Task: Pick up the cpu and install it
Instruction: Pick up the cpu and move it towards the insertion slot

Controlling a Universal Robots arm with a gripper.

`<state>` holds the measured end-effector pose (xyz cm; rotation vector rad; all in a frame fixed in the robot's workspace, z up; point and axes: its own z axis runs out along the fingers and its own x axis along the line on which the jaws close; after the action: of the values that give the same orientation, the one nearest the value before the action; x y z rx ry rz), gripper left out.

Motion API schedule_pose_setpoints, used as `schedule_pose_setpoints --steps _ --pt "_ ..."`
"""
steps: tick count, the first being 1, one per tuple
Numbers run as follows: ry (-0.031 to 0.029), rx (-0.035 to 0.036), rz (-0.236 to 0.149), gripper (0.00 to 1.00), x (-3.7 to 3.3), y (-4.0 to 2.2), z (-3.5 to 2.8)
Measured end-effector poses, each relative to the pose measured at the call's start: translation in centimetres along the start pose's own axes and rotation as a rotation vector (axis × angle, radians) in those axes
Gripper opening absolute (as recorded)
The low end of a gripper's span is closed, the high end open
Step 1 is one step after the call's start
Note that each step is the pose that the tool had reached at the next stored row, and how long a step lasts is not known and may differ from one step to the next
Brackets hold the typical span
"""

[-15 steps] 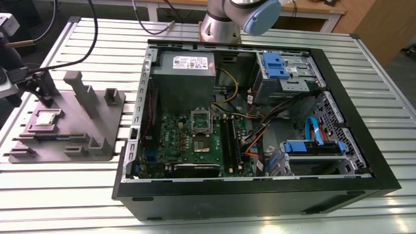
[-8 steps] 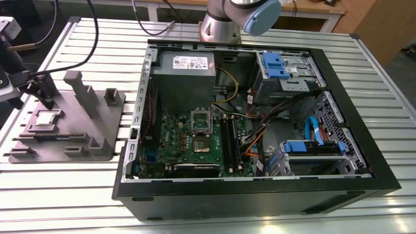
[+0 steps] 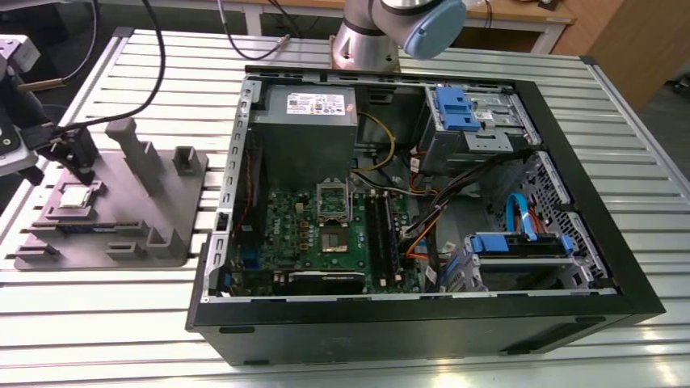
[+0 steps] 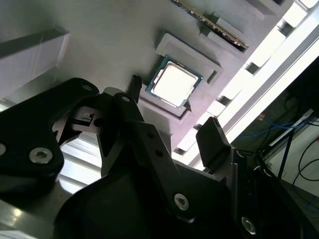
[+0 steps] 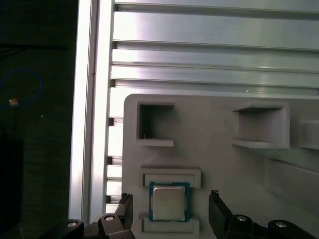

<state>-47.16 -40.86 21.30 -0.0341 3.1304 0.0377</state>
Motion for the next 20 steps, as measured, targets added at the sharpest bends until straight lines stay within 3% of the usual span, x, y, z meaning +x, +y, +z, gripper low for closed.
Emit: schedule_pose_setpoints --steps 6,20 --pt "-0.0011 -0.0002 -0.02 0.71 0.02 -0.11 0.67" --pt "-0.0026 0.0 -0.02 0.71 0.03 -0.33 1.58"
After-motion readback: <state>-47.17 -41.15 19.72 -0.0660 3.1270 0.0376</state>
